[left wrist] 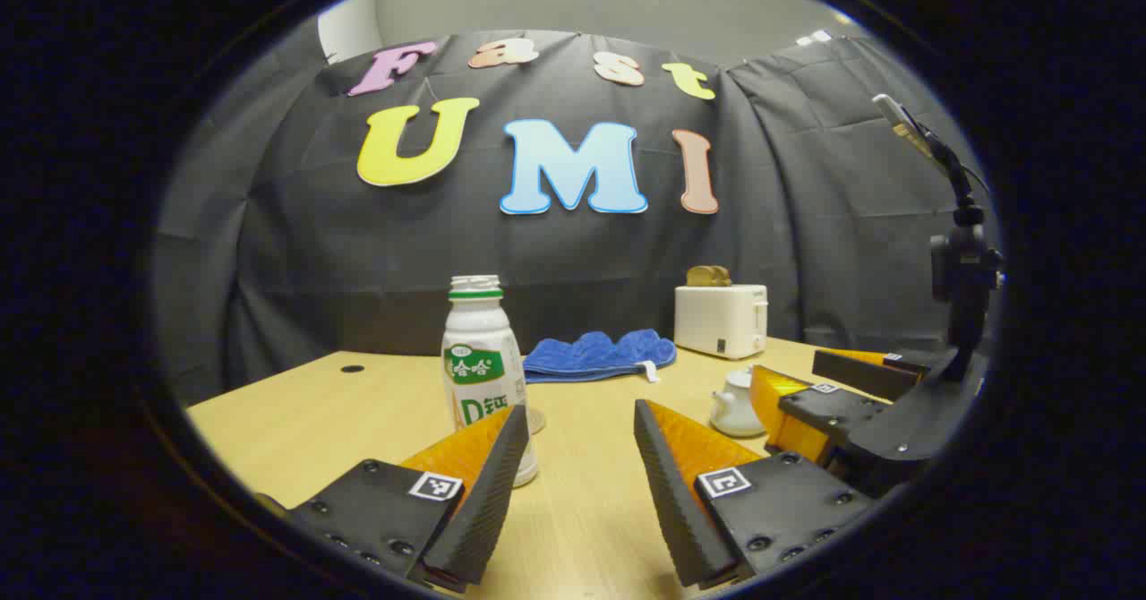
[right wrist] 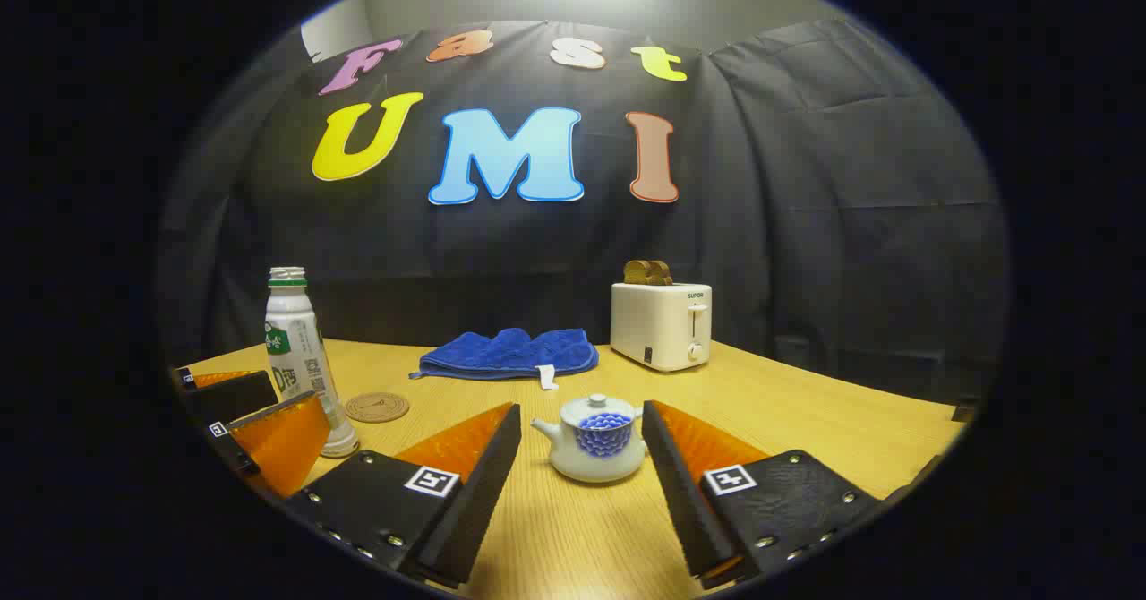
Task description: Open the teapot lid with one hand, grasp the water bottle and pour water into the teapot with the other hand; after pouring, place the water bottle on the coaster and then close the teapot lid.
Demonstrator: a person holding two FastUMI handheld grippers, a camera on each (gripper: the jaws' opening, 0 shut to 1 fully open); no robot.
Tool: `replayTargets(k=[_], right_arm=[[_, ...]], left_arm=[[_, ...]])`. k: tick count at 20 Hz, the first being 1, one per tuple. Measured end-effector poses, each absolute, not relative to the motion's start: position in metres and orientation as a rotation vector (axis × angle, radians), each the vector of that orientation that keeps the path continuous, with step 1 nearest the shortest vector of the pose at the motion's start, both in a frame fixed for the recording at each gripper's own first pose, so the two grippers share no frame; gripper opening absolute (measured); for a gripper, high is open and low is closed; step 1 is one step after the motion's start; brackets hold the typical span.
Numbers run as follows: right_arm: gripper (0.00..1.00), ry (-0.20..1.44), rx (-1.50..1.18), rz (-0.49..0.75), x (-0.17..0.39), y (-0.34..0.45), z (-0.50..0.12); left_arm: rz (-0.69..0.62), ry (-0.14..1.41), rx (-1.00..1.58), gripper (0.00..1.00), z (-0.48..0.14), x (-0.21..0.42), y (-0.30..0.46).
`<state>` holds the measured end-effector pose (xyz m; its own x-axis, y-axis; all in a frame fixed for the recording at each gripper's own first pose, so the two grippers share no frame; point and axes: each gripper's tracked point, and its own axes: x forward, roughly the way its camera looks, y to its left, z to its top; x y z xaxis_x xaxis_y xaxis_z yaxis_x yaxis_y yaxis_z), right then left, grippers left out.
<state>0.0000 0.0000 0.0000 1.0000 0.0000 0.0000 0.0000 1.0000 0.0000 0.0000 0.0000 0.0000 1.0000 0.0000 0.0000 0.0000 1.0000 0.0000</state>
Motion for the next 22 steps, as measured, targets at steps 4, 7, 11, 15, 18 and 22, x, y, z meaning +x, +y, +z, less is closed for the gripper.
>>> replayTargets(k=[4, 7, 11, 15, 18, 22], right_arm=[[0.80, 0.000, 0.000, 0.000, 0.000, 0.000, 0.000], [0.84, 0.000, 0.000, 0.000, 0.000, 0.000, 0.000], [0.84, 0.063, -0.034, -0.004, -0.009, -0.006, -0.009], [0.84, 0.124, -0.100, 0.007, -0.013, -0.008, -0.005], [0.85, 0.123, -0.122, 0.010, -0.011, -0.010, -0.009], [0.84, 0.119, -0.126, -0.003, -0.010, -0.015, -0.005]], left_arm=[[0.000, 0.000, 0.000, 0.81, 0.000, 0.000, 0.000], [0.000, 0.000, 0.000, 0.86, 0.000, 0.000, 0.000], [-0.001, -0.057, 0.023, 0.86, 0.009, 0.009, 0.003], [0.018, 0.010, -0.033, 0.84, 0.003, 0.004, 0.002], [0.033, 0.017, -0.004, 0.82, 0.001, 0.005, 0.005], [0.041, 0.020, 0.037, 0.86, 0.000, 0.006, 0.006]])
